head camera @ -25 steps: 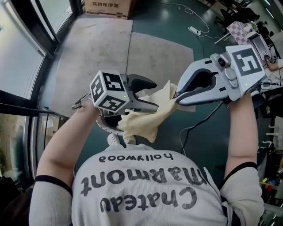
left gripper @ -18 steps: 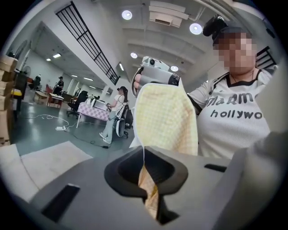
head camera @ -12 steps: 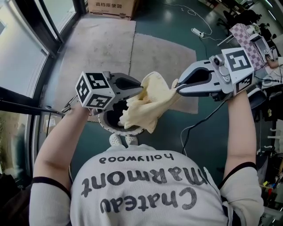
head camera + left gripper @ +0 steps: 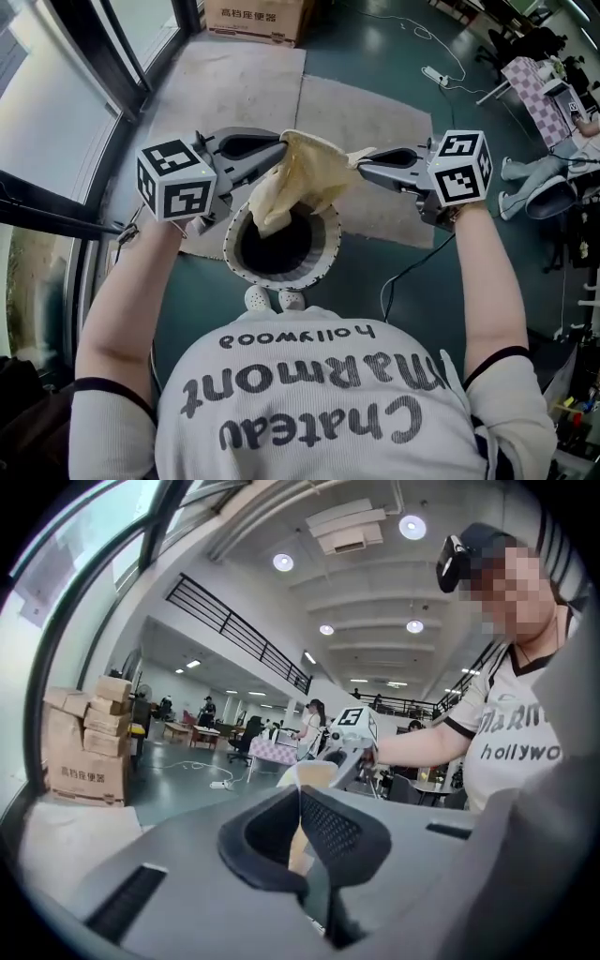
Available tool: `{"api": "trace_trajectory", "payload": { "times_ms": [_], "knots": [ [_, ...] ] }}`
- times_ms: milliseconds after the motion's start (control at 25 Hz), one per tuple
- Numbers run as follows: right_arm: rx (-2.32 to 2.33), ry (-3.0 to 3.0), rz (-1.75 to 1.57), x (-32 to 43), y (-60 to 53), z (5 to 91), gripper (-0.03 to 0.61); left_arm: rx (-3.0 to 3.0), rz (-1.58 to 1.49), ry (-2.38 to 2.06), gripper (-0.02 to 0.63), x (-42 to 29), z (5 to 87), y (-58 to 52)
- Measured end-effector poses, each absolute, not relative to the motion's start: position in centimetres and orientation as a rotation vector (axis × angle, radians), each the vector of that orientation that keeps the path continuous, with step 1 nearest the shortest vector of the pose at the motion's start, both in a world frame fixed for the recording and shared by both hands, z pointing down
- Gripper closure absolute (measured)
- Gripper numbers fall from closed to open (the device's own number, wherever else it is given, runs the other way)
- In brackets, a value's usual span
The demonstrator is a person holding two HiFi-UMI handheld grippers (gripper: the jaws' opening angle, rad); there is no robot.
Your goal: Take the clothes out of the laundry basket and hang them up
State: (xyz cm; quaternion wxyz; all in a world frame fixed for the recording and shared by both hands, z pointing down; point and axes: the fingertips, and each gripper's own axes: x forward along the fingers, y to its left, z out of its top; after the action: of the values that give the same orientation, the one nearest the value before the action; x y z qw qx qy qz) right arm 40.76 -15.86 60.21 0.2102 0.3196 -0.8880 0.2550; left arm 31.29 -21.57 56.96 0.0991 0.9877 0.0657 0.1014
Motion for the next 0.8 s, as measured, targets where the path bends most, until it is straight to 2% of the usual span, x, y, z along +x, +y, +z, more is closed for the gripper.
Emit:
{"api": "trace_trajectory", "payload": {
  "times_ms": [200,240,320,400,640,800],
  "knots": [
    [0.918,-2.486,0.689,39.9,-16.7,60.6,0.529,2.975,0.253,0.26,0.6,31.1,54.4,-20.4],
    [0.931,-2.485,0.676,39.8,-16.9,60.4,0.502,2.979,0.244,0.265,0.6,31.0,54.0,-20.4],
    [0.961,-2.485,0.639,39.4,-17.4,59.2,0.378,2.994,0.234,0.26,0.6,30.9,53.0,-20.3],
    [0.994,-2.487,0.576,39.1,-17.7,57.5,0.332,3.02,0.247,0.257,0.6,31.0,52.3,-20.1],
    [0.998,-2.664,0.467,34.9,-16.9,52.4,0.316,3.025,0.266,0.248,0.6,31.7,52.1,-18.9],
    [1.015,-2.698,0.507,31.6,-17.4,53.6,0.296,3.029,0.264,0.243,0.6,32.3,52.3,-18.4]
  ]
}}
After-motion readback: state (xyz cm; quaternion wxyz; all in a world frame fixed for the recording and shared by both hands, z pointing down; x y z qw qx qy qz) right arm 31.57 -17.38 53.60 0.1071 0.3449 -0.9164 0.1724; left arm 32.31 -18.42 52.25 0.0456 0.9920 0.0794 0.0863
